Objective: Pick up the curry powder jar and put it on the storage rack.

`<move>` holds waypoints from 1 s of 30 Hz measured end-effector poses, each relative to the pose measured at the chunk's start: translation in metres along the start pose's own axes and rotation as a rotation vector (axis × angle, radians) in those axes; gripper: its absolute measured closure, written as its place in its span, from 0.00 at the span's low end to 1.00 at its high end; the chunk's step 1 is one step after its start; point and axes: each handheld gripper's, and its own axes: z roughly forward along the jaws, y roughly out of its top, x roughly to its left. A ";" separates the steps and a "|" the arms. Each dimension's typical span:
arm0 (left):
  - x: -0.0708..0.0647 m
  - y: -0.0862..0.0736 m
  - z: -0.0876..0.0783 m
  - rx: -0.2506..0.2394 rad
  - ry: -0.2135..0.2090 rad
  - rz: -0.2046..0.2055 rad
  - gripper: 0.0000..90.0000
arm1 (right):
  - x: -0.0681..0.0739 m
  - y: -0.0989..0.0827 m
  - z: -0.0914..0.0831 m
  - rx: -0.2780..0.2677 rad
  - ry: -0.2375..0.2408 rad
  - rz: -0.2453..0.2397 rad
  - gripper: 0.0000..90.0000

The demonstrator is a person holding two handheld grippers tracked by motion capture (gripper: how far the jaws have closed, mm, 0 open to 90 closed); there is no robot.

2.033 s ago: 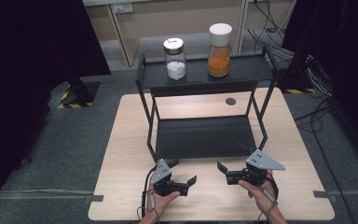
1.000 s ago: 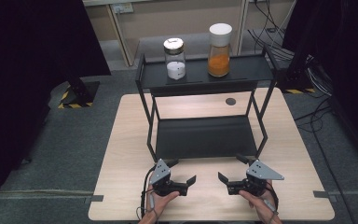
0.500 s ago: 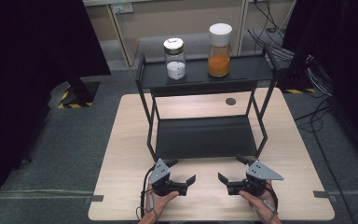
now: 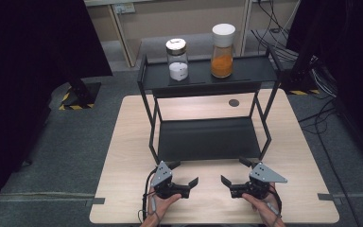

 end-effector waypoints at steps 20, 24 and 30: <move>0.000 0.000 0.000 0.001 -0.001 -0.001 0.02 | -0.001 0.000 0.001 0.006 0.001 0.005 0.01; 0.000 0.000 0.000 0.001 -0.001 -0.001 0.02 | -0.001 -0.001 0.001 0.006 0.001 0.005 0.01; 0.000 0.000 0.000 0.001 -0.001 -0.001 0.02 | -0.001 -0.001 0.001 0.008 0.001 0.006 0.01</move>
